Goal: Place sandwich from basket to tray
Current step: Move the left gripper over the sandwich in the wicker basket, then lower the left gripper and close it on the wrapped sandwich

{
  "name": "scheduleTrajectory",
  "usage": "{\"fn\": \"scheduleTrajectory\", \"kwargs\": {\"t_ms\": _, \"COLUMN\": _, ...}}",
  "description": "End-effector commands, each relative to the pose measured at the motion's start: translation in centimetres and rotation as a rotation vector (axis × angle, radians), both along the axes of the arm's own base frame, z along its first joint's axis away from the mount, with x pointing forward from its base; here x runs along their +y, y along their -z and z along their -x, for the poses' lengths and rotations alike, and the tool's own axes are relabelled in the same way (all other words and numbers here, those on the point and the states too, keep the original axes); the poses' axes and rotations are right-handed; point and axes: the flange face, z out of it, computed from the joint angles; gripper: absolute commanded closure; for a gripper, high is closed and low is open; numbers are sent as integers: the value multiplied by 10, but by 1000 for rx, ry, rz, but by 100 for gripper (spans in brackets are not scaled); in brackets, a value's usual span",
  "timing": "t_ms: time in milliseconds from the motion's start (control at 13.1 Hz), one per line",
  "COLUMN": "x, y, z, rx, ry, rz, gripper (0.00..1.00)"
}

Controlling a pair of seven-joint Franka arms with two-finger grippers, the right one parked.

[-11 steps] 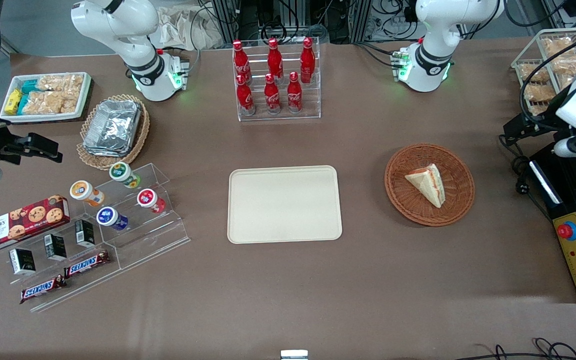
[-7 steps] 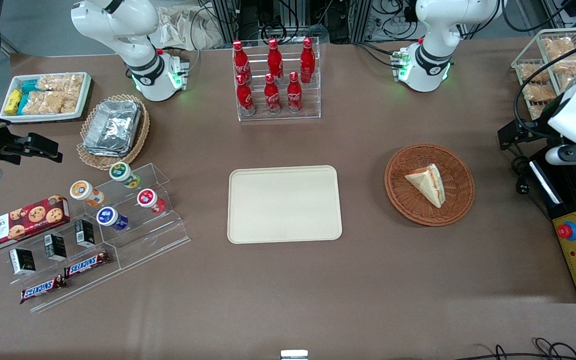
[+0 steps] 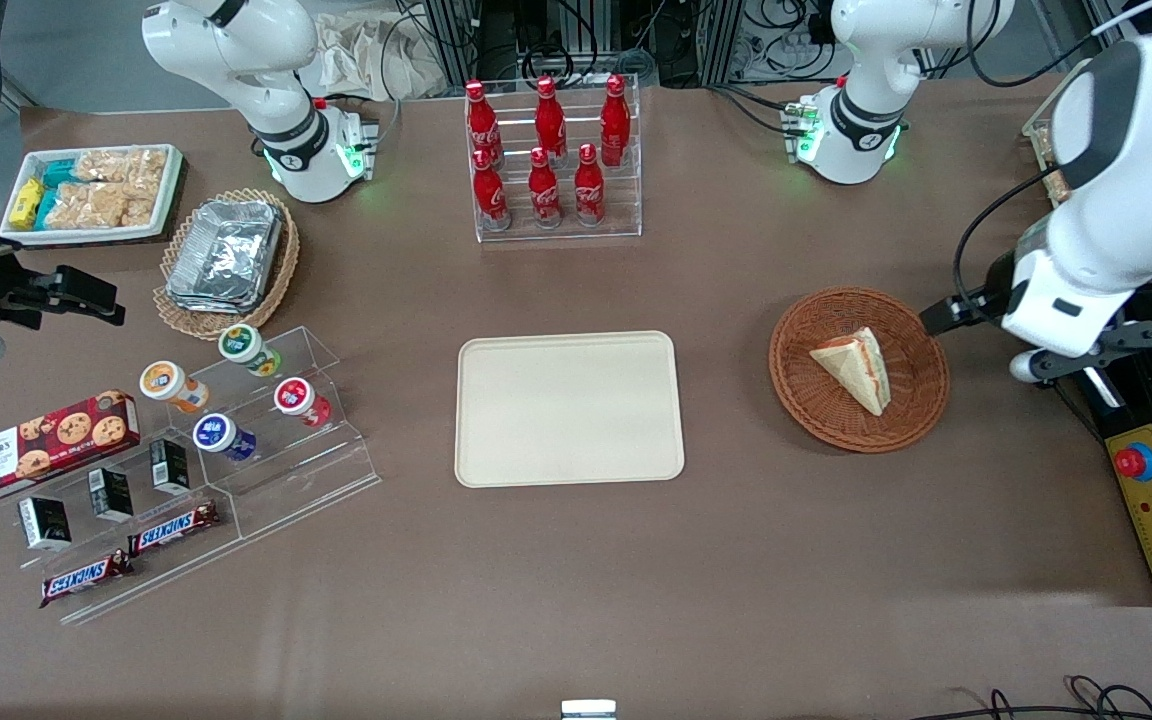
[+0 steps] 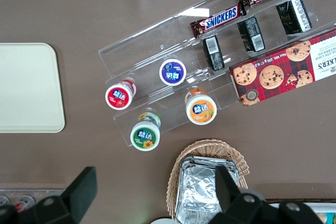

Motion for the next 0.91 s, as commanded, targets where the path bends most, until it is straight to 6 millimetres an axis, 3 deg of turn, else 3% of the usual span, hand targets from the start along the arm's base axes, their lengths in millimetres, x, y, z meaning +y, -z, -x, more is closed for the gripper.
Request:
{"fn": "scheduleTrajectory", "kwargs": {"t_ms": 0, "x": 0, "y": 62, "z": 50, "rx": -65, "ry": -205, "rz": -13, "gripper": 0}}
{"fn": "scheduleTrajectory", "kwargs": {"t_ms": 152, "x": -14, "y": 100, "z": 58, "rx": -70, "ry": -246, "rz": -16, "gripper": 0}}
{"fn": "scheduleTrajectory", "kwargs": {"t_ms": 380, "x": -10, "y": 133, "z": 59, "rx": -44, "ry": -299, "rz": -21, "gripper": 0}}
{"fn": "scheduleTrajectory", "kwargs": {"t_ms": 837, "x": -9, "y": 222, "z": 79, "rx": -90, "ry": -349, "rz": 9, "gripper": 0}}
